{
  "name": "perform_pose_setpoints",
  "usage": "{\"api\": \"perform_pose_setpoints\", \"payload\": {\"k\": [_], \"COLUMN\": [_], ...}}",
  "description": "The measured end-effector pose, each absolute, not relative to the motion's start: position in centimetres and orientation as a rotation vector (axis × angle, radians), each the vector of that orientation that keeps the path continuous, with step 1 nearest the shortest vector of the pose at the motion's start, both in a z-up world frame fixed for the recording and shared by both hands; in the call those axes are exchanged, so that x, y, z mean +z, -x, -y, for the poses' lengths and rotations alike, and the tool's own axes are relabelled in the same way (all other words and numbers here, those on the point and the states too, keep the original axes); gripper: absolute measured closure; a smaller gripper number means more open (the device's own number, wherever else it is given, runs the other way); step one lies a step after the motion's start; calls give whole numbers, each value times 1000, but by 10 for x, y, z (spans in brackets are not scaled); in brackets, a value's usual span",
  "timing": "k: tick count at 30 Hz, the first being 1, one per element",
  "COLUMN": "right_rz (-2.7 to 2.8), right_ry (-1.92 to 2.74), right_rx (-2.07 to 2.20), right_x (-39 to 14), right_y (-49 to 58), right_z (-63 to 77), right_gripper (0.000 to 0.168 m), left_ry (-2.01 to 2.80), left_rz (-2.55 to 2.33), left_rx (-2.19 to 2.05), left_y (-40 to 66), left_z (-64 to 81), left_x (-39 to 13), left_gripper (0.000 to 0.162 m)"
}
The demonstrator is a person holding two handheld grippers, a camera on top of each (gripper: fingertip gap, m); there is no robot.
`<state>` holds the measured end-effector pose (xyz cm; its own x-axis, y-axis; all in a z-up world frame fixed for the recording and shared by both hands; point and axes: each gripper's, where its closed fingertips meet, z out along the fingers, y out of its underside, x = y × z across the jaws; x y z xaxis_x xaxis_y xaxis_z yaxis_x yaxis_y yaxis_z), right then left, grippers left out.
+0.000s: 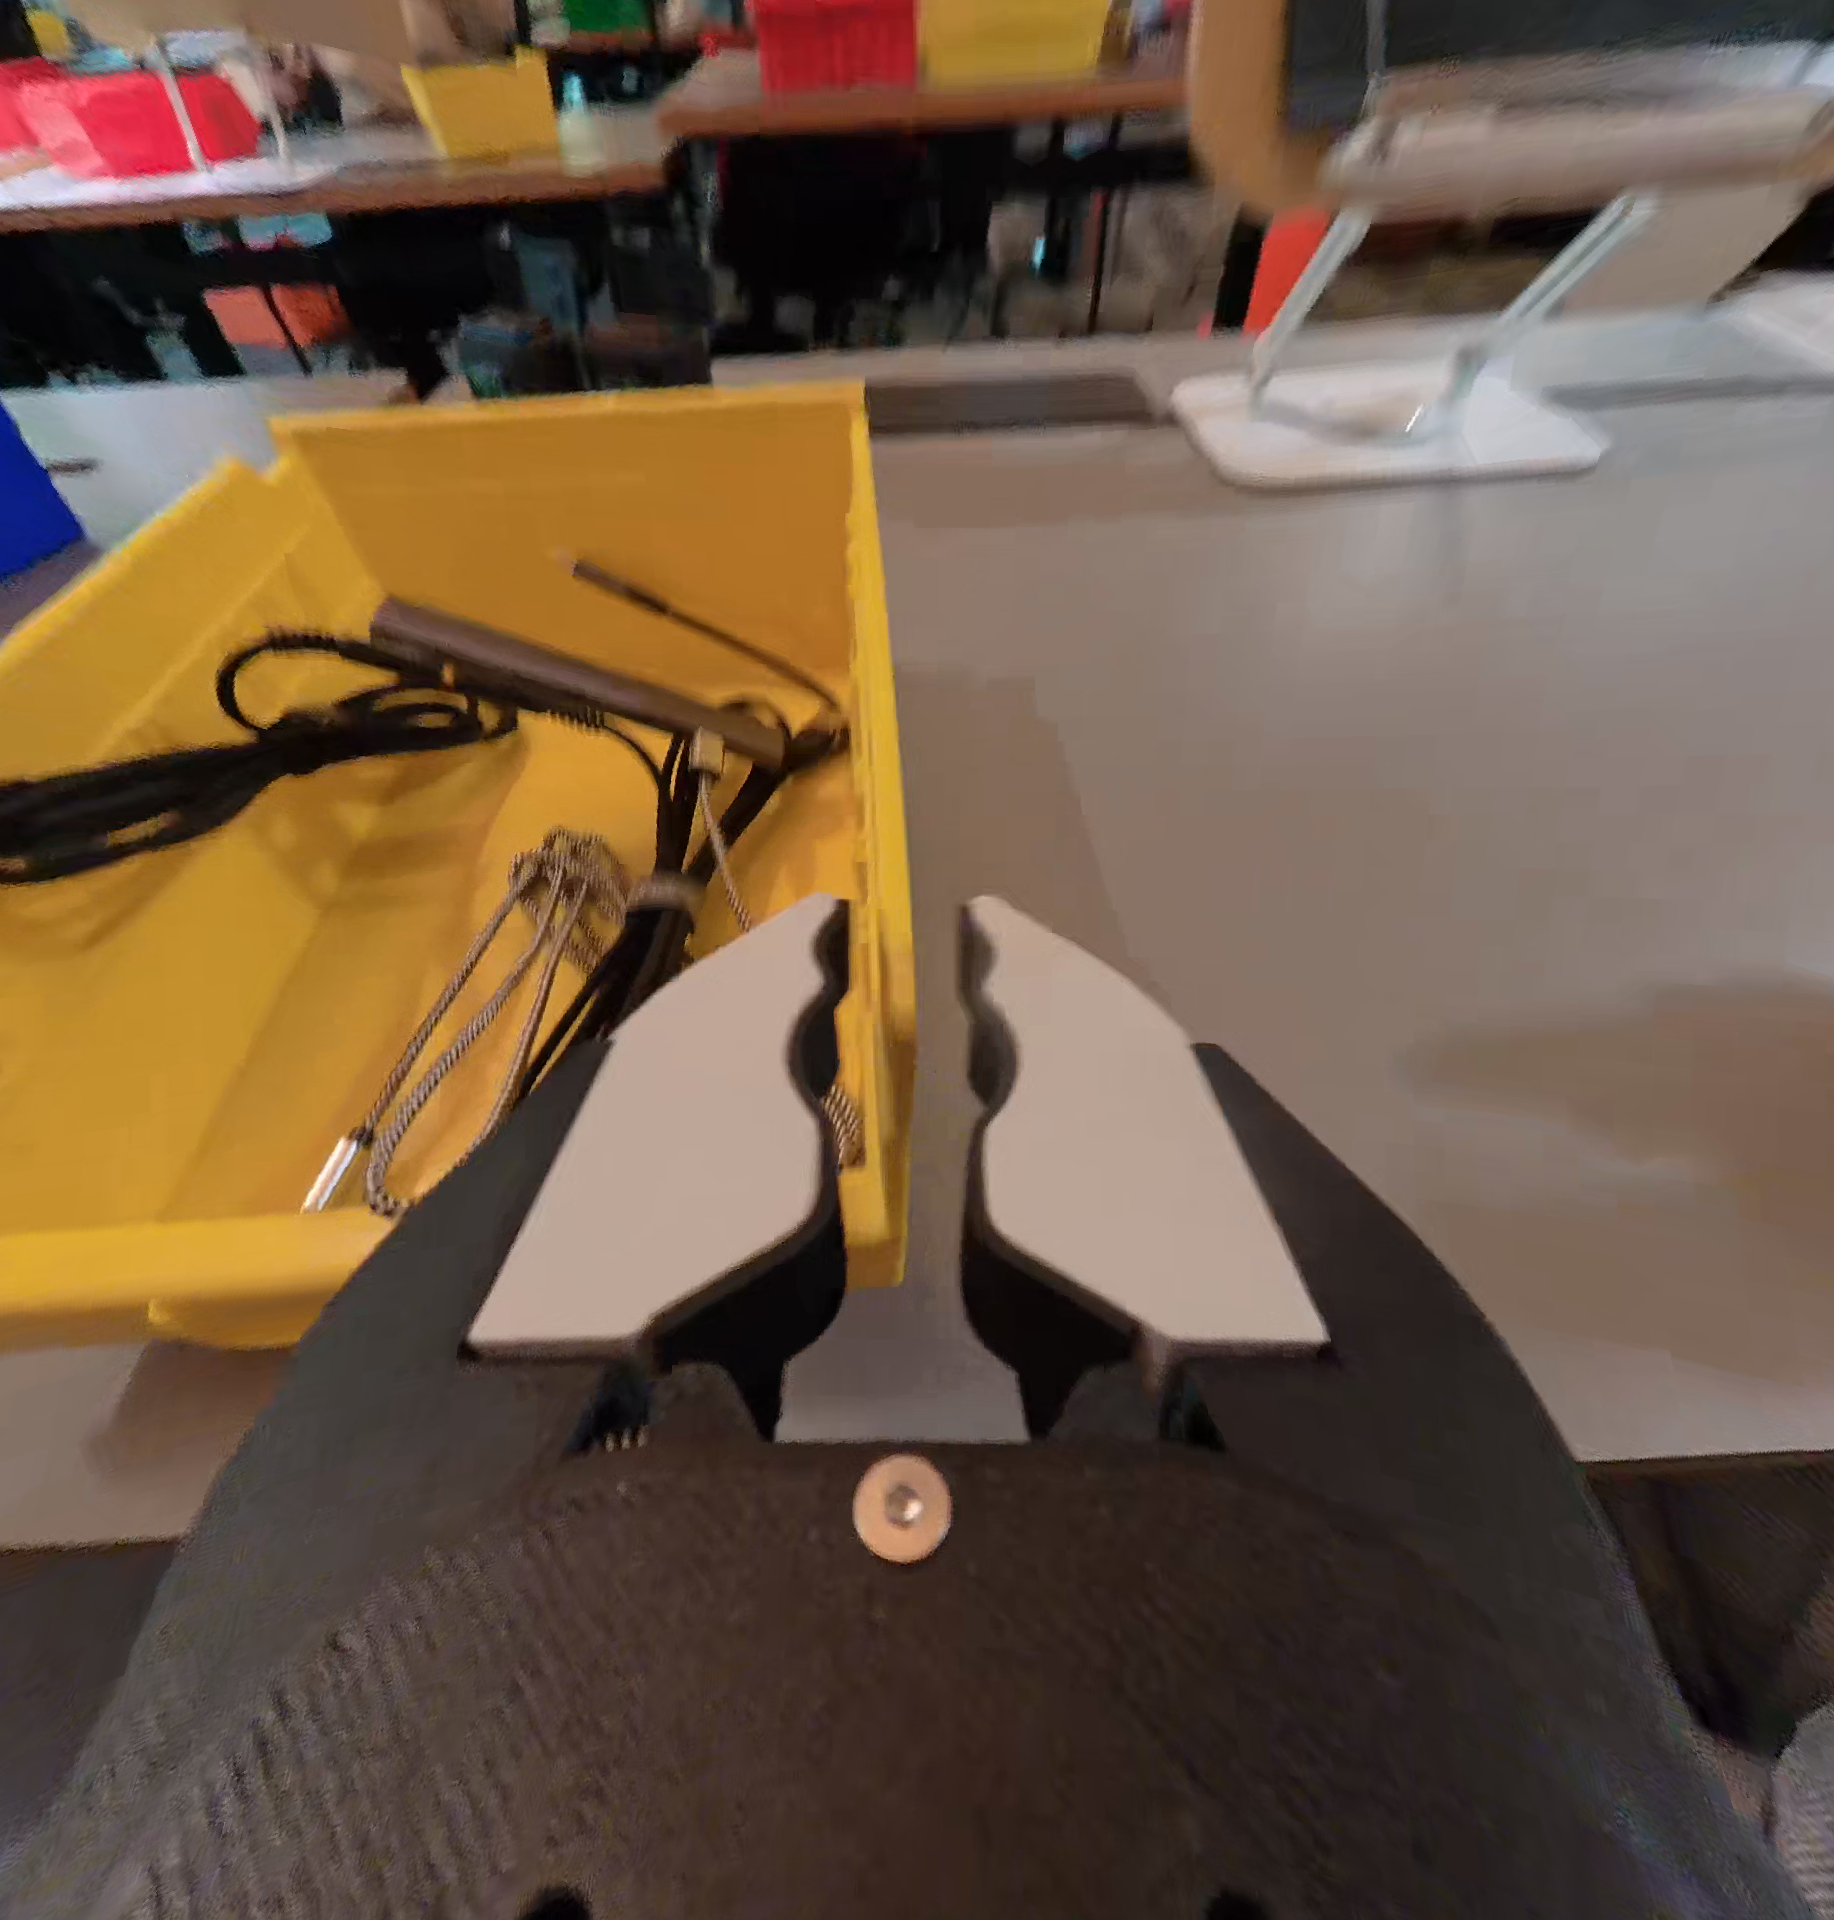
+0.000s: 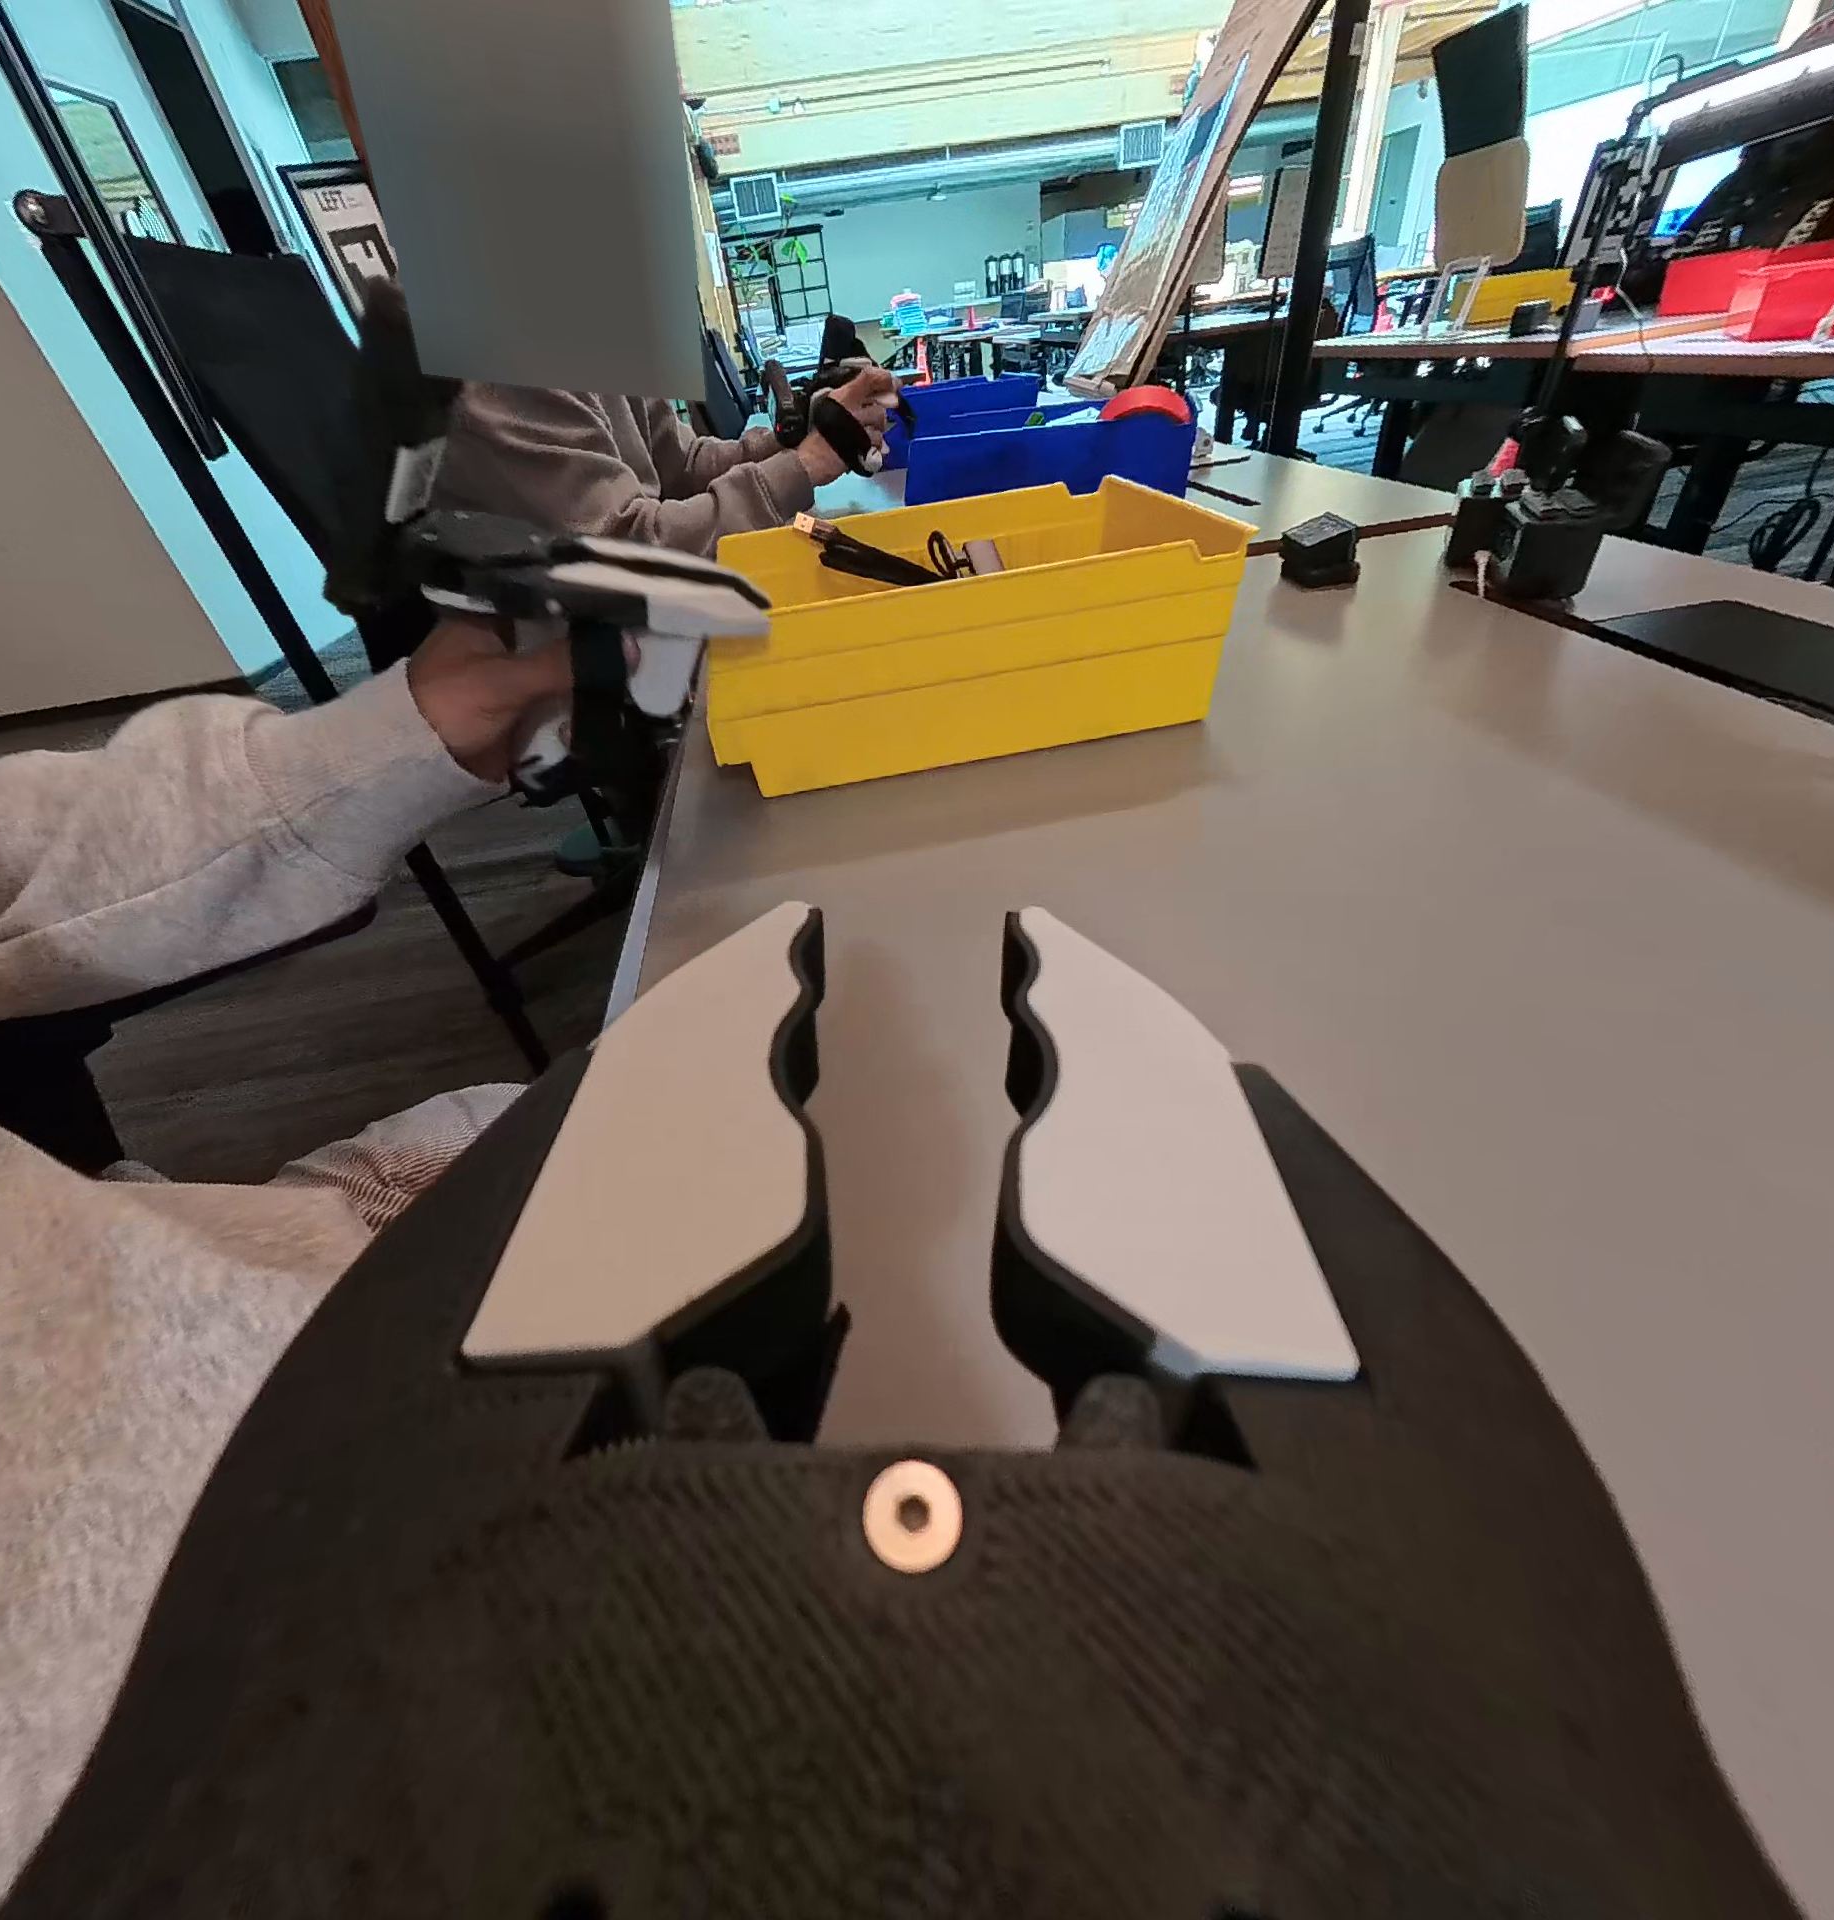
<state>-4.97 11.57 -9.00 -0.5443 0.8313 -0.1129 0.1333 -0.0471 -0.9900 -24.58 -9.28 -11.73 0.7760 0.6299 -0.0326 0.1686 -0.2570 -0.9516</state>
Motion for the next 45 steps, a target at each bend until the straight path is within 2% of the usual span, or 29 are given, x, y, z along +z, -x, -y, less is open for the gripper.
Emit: {"api": "perform_pose_setpoints", "payload": {"k": [1, 4, 7, 9, 11, 13, 15, 17, 18, 19, 20, 25, 32, 35, 39, 45], "right_rz": [1681, 1669, 1666, 1663, 1658, 1649, 1634, 1617, 1608, 1598, 1586, 1529, 1493, 1510, 1505, 1453], "right_ry": [1026, 1030, 1041, 1047, 1050, 1055, 1066, 1077, 1085, 1096, 1109, 1170, 1163, 1151, 1119, 1123], "right_rx": [1643, 1644, 1640, 1626, 1597, 1565, 1532, 1499, 1481, 1463, 1445, 1410, 1376, 1380, 1406, 1490], "right_x": [-90, -89, -90, -90, -91, -92, -92, -92, -92, -93, -94, -95, -89, -90, -84, -76], "right_y": [50, 48, 47, 44, 41, 36, 31, 25, 21, 18, 15, -3, -19, -17, -14, -10], "right_z": [-116, -118, -120, -122, -124, -128, -133, -138, -141, -145, -148, -161, -164, -159, -153, -142], "right_gripper": [135, 135, 135, 135, 135, 136, 136, 136, 136, 136, 136, 136, 136, 136, 139, 136], "left_ry": [1760, 1668, 1686, 1726, 1716, 1708, 1794, 1824, 1789, 1740, 1719, 1680, 1456, 1388, 1393, 1392], "left_rz": [605, 603, 712, 863, 991, 1096, 1190, 1219, 1195, 1165, 1138, 948, 657, 501, 292, 91], "left_rx": [485, 484, 286, 2, -250, -262, -230, -229, -236, -242, -257, -110, -4, -79, -182, -371], "left_y": [245, 261, 293, 315, 333, 360, 382, 399, 406, 411, 412, 408, 363, 313, 231, 120], "left_z": [93, 103, 109, 103, 91, 83, 78, 70, 65, 60, 57, 51, 39, 11, -45, -120], "left_x": [-104, -65, -57, -75, -95, -116, -145, -159, -154, -145, -138, -77, 74, 120, 128, 74], "left_gripper": [132, 129, 126, 108, 102, 98, 79, 84, 107, 139, 152, 154, 154, 154, 154, 154]}}
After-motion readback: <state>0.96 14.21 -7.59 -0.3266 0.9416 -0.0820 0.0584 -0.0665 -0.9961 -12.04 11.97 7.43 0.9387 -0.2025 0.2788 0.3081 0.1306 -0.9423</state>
